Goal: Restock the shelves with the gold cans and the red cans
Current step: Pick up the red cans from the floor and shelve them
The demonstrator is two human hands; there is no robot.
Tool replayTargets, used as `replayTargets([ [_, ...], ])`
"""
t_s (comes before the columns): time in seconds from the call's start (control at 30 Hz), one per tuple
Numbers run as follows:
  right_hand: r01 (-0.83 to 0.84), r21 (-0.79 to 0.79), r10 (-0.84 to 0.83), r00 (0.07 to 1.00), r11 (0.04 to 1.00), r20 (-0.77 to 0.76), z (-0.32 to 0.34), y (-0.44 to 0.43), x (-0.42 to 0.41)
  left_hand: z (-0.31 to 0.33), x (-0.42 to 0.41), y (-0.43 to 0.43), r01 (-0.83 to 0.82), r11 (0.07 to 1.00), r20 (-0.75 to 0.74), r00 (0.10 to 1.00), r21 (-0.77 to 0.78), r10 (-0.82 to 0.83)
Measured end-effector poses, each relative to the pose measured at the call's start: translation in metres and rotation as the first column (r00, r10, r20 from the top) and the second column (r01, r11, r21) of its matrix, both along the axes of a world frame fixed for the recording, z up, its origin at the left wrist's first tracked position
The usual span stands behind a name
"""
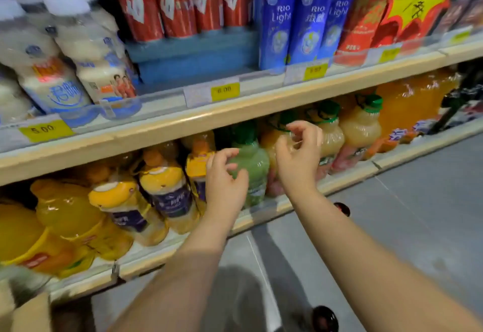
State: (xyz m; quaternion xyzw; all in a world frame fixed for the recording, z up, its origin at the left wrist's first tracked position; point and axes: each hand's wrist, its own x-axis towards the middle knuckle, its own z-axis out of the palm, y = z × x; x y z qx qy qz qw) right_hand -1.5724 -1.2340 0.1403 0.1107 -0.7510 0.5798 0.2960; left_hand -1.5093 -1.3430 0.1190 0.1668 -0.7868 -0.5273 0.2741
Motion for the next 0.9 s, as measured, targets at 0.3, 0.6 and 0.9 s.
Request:
replayTargets([
  [0.3,-0.433,0.476,-0.052,0.695,0.765,0.717,-0.135,0.136,0.038,-0.149,0.044,0.088,0.598,0.705,0.541,0.474,0.381,-0.695],
  [0.6,-0.429,0.547,-0.372,0.428,0.719,0.824,-0.187,0.26,0.111,-0.235,0.097,0.148,0.943,0.263,0.836,-0.03,0.206,-0.548],
  [0.9,0.176,0.488,-0.517,0.228,0.855,0.825,-0.232,0.308,0.174,-0.275,0.095,0.161,0.811,0.516,0.636,0.248,0.276,-0.731],
])
